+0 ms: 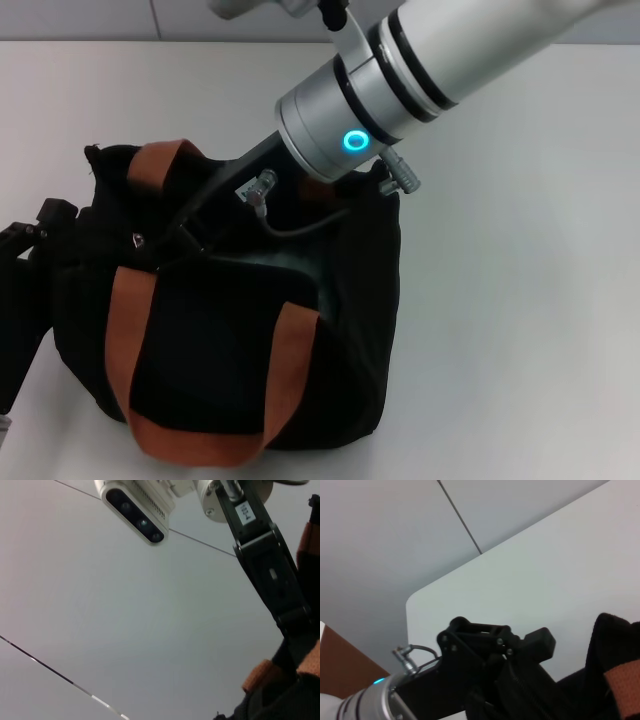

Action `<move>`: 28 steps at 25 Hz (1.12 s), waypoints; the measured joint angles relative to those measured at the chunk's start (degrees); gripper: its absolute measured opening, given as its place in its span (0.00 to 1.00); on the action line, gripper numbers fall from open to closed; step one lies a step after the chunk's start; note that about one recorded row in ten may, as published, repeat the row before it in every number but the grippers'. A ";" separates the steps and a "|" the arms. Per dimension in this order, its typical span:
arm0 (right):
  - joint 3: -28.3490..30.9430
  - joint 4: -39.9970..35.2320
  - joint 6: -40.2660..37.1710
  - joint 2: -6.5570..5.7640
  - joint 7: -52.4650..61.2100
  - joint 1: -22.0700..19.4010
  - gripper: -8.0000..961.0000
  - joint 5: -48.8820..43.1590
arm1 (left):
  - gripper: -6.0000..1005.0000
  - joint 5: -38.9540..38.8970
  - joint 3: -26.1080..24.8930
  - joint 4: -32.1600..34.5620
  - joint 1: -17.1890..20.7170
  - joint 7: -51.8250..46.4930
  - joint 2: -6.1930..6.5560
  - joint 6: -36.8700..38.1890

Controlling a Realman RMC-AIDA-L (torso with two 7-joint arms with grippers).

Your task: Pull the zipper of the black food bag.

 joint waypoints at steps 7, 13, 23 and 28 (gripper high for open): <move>-3.23 1.21 2.89 0.00 -4.20 0.26 0.21 3.45 | 0.01 0.11 0.17 -0.22 -0.01 0.84 0.00 0.62; -3.26 0.08 2.49 0.00 -5.28 -1.03 0.12 3.61 | 0.01 0.16 0.28 -0.27 -0.01 0.85 0.00 1.42; 0.90 -3.22 -1.22 -0.47 -6.60 -6.55 0.01 2.29 | 0.01 -0.12 -0.06 -0.31 0.15 0.85 0.00 1.65; 3.72 -5.13 -3.82 -0.53 -6.63 -8.26 0.03 1.71 | 0.01 -0.08 -0.37 -0.31 0.16 0.85 -0.01 1.75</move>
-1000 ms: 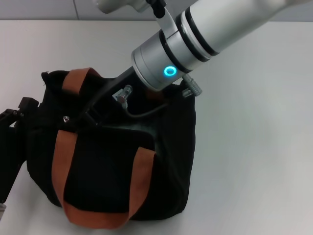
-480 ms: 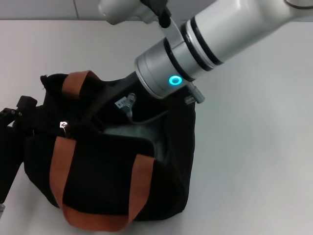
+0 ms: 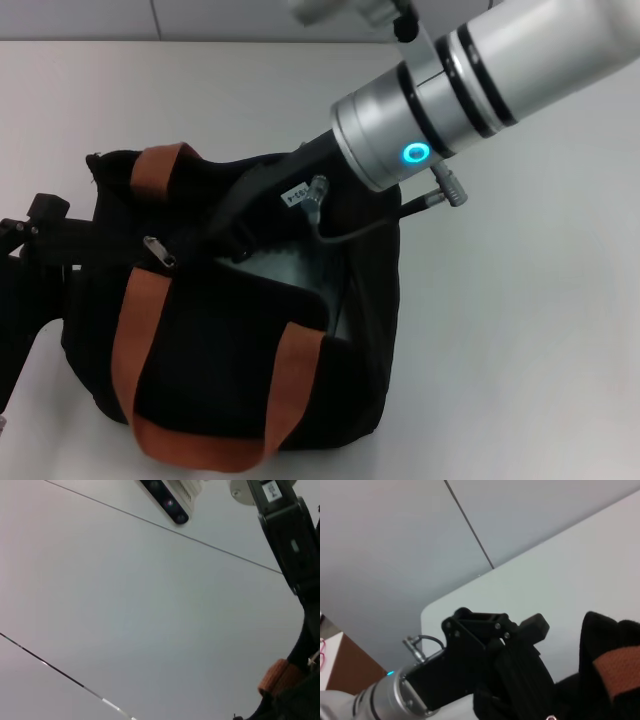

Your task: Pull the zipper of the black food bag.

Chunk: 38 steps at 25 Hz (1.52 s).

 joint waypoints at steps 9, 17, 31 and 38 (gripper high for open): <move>6.48 0.65 -3.85 -0.09 0.01 -1.75 0.05 -0.07 | 0.01 -0.25 -0.83 -0.50 0.09 -0.63 0.00 -0.20; 7.37 0.03 -6.43 -0.19 0.38 0.28 0.23 -0.21 | 0.01 -0.07 -1.04 -0.79 0.00 -0.67 0.00 -0.33; 2.88 3.38 -2.29 0.42 1.24 5.69 0.31 -2.10 | 0.01 0.09 -0.88 -0.79 0.00 -0.71 0.00 -0.43; 2.11 4.42 -0.53 0.53 1.25 6.78 0.30 -1.18 | 0.01 0.14 -0.76 -0.79 -0.02 -0.71 0.00 -0.28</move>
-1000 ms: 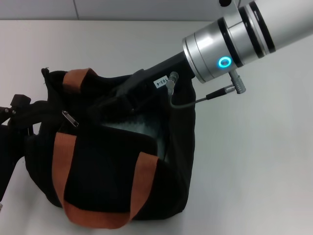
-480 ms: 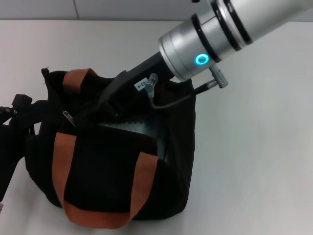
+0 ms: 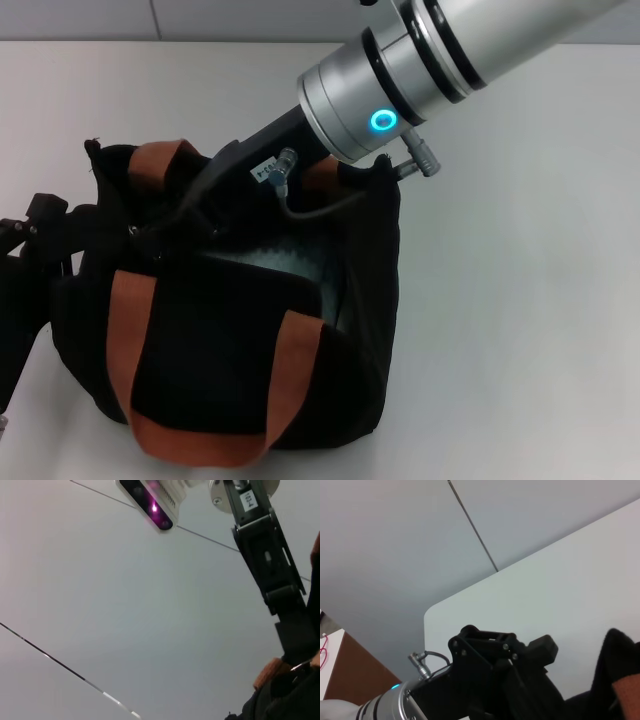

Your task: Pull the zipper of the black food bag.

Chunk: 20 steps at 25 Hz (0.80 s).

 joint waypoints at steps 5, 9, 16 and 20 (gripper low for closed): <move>-2.22 2.43 1.31 0.00 0.05 1.49 0.29 1.96 | 0.01 0.06 0.12 0.00 -0.23 0.00 0.00 0.09; -2.99 3.40 1.47 0.00 -0.06 2.07 0.28 3.61 | 0.01 0.12 0.15 0.00 -0.28 0.00 0.00 0.21; -3.98 3.99 2.42 0.00 -0.16 2.67 0.27 3.66 | 0.01 0.19 0.18 0.00 -0.22 0.07 0.00 0.27; -3.95 3.98 2.46 -0.02 -0.43 2.71 0.26 3.39 | 0.01 0.19 0.25 0.00 -0.21 0.22 0.00 0.37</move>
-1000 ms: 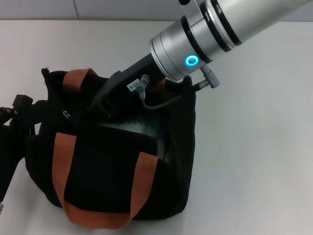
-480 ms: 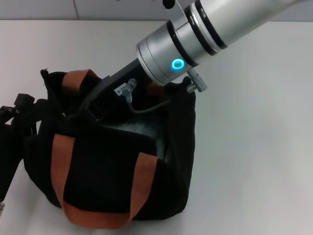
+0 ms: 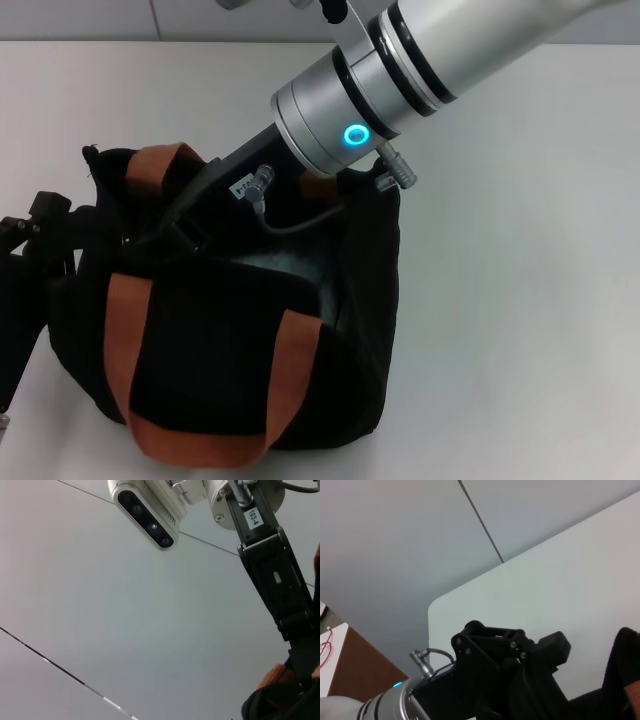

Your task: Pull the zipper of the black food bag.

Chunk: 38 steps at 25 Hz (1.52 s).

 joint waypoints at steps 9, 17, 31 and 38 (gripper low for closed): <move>0.33 -0.48 -0.25 -0.29 -0.24 -0.08 0.06 -2.11 | 0.01 -0.01 0.28 0.00 0.31 0.08 0.00 0.08; 0.35 -2.62 -0.64 -0.26 0.18 -0.57 0.05 -4.29 | 0.01 -0.11 0.10 0.00 0.32 0.13 -0.01 0.10; 5.74 -3.21 -5.20 -0.51 -0.11 -3.34 0.01 -4.57 | 0.01 -0.52 -0.61 0.50 0.86 -0.06 -0.01 -0.20; 5.99 -3.22 -6.78 -0.51 0.18 -3.75 0.01 -5.45 | 0.01 -0.56 -0.63 0.50 0.84 -0.07 -0.01 -0.08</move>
